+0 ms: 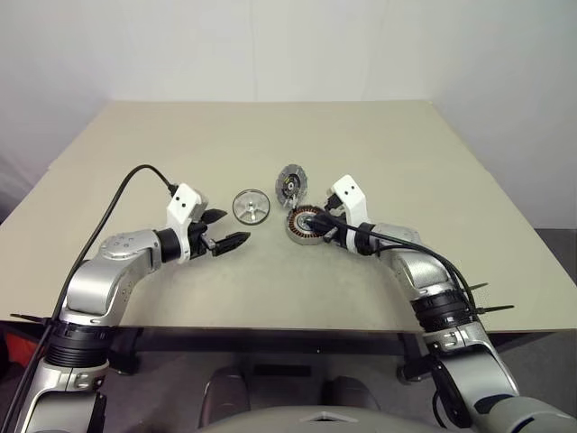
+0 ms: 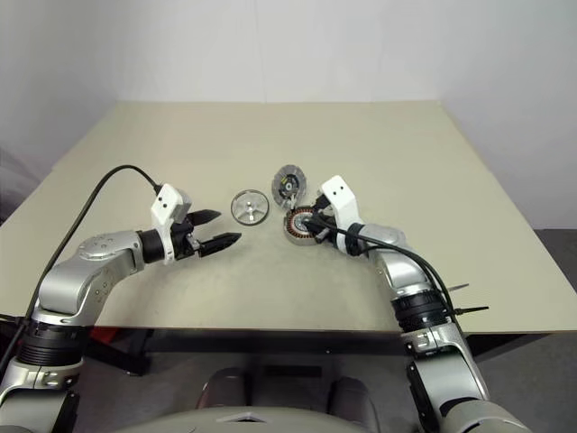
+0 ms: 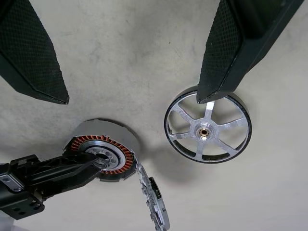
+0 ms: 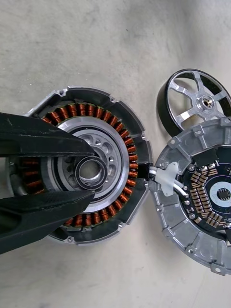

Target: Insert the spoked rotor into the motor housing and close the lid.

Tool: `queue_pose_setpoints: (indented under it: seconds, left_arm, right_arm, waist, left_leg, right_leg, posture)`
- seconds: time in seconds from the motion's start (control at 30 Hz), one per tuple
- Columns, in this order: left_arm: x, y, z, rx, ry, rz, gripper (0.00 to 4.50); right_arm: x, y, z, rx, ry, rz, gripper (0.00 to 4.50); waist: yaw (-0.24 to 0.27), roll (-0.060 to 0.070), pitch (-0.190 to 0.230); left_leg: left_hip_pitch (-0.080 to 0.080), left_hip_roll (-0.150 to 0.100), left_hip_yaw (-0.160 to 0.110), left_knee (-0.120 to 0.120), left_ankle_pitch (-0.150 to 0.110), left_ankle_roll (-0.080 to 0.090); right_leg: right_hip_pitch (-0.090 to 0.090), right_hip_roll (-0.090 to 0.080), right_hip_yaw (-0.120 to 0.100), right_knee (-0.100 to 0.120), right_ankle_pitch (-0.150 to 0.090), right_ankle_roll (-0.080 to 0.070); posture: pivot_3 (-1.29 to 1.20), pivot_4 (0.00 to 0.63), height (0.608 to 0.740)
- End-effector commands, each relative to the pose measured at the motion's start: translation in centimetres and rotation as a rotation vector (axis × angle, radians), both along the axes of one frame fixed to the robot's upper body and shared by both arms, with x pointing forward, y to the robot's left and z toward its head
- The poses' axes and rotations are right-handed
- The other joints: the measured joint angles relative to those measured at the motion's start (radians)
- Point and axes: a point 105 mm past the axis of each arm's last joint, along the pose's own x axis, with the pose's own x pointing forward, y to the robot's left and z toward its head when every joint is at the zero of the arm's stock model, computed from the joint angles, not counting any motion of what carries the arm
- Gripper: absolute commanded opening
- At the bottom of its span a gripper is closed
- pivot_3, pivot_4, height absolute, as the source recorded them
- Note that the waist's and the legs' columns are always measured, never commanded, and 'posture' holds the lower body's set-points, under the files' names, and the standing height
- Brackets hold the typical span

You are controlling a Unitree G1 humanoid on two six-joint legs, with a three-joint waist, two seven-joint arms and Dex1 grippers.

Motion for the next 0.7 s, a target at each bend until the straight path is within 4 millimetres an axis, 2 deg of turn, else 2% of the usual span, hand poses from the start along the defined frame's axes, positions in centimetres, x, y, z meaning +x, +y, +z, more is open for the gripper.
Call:
queue_pose_setpoints:
  seconds: [0.03, 0.33, 0.7]
  left_arm:
    - [0.3, -0.2, 1.0, 0.002, -0.050, -0.007, 4.50]
    - [0.3, 0.0, 0.9, 0.006, -0.049, 0.001, 4.50]
    - [0.1, 0.0, 0.6, 0.005, -0.040, 0.005, 4.50]
  right_arm:
    - [-0.2, 0.3, 1.1, -0.007, -0.038, 0.019, 0.65]
    - [-0.2, 0.6, 0.8, -0.009, -0.023, 0.035, 0.65]
    - [0.3, 0.9, 1.9, -0.006, -0.061, 0.036, 0.65]
  waist:
    - [0.000, 0.000, 0.000]
    - [0.000, 0.000, 0.000]
    - [0.000, 0.000, 0.000]
  left_leg:
    - [0.000, 0.000, 0.000, 0.000, 0.000, 0.000]
    - [0.000, 0.000, 0.000, 0.000, 0.000, 0.000]
    - [0.000, 0.000, 0.000, 0.000, 0.000, 0.000]
  right_leg:
    - [0.000, 0.000, 0.000, 0.000, 0.000, 0.000]
    - [0.000, 0.000, 0.000, 0.000, 0.000, 0.000]
    - [0.000, 0.000, 0.000, 0.001, 0.000, 0.000]
  posture:
    - [0.00, 0.000, 0.740]
    - [0.00, 0.000, 0.740]
    - [0.00, 0.000, 0.740]
